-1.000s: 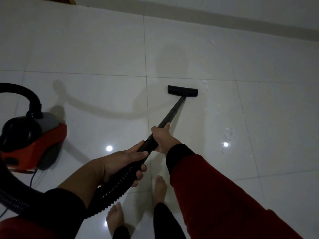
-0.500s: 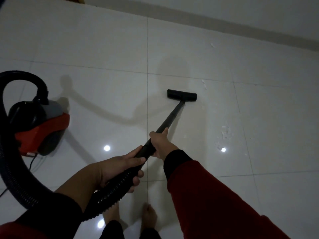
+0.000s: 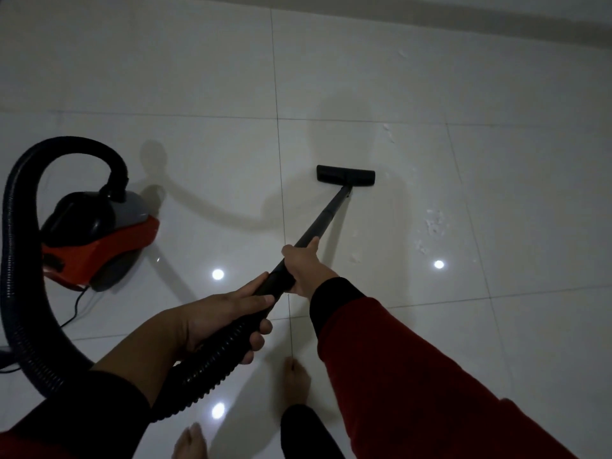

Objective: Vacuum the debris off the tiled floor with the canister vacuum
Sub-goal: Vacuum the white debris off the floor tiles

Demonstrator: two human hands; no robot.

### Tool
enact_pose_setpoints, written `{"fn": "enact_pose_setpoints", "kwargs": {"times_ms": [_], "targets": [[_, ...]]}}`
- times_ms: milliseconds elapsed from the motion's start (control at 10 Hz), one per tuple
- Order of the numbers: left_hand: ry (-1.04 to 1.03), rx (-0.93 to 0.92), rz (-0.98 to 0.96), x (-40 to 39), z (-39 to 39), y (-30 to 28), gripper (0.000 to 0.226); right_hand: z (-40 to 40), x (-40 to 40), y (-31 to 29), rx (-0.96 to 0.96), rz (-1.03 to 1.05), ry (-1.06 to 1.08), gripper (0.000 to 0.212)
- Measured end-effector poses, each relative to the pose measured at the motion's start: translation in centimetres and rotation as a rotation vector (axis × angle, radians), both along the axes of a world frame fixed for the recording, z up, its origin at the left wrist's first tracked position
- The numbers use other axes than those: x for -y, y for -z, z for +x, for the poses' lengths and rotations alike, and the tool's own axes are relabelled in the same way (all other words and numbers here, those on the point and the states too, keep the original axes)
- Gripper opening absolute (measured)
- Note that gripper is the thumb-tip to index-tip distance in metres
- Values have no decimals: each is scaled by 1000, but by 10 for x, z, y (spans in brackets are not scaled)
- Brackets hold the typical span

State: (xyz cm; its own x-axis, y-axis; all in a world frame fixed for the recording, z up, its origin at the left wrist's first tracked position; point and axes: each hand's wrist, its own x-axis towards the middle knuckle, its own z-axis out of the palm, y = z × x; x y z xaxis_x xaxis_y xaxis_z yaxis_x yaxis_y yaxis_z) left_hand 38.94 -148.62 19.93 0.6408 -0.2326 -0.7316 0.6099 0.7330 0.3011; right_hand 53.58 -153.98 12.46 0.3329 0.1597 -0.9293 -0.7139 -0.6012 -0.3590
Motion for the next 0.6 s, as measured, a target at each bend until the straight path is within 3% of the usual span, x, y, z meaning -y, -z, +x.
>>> {"fn": "enact_pose_setpoints", "kwargs": {"times_ms": [300,600], "targets": [[93,33,2,3,-61,3,66,-63,18,-9,57,37,111,68],[191,40,-29,0,-116,7,53,-127,27,2,21,8,164,78]]}}
